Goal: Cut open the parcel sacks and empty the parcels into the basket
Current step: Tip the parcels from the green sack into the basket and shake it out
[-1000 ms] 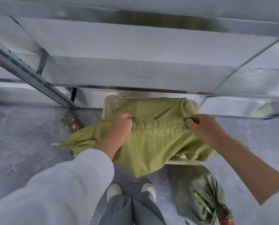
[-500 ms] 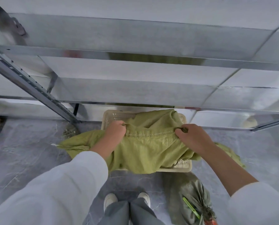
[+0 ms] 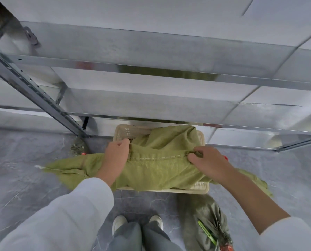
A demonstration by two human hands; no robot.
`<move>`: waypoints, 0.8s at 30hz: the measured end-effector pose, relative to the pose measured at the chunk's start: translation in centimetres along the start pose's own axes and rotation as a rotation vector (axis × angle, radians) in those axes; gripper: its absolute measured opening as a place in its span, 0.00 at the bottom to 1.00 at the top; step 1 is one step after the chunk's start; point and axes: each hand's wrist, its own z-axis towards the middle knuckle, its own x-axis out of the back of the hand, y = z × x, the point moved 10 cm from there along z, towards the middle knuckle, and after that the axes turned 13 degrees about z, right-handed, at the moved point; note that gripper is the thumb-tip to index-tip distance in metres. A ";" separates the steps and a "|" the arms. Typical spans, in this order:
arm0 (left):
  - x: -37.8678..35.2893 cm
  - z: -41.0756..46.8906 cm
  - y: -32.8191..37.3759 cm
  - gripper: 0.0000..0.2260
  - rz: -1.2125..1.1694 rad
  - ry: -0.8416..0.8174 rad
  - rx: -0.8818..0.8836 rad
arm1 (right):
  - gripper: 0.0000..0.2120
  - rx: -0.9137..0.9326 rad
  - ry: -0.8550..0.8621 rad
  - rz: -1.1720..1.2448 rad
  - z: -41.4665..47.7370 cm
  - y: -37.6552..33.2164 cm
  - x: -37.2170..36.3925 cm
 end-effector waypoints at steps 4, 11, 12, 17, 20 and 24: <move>0.9 -0.5 1.1 0.18 -0.045 0.022 -0.032 | 0.16 0.019 0.042 -0.040 -1.0 -0.9 0.0; 2.7 -0.9 3.5 0.16 -0.020 0.029 -0.094 | 0.13 0.020 0.083 0.008 -1.3 -3.2 2.2; 3.1 -0.9 3.9 0.16 -0.030 0.039 -0.095 | 0.13 0.028 0.087 0.026 -1.4 -3.7 2.6; 4.9 -1.8 5.5 0.15 -0.037 0.037 -0.135 | 0.15 0.067 0.119 0.074 -2.5 -5.5 4.5; 5.7 -2.6 5.8 0.16 -0.017 0.045 -0.164 | 0.15 0.074 0.093 0.069 -3.4 -6.0 4.6; 6.3 -3.6 5.5 0.17 -0.025 0.046 -0.186 | 0.13 0.076 0.040 0.052 -4.6 -6.2 4.1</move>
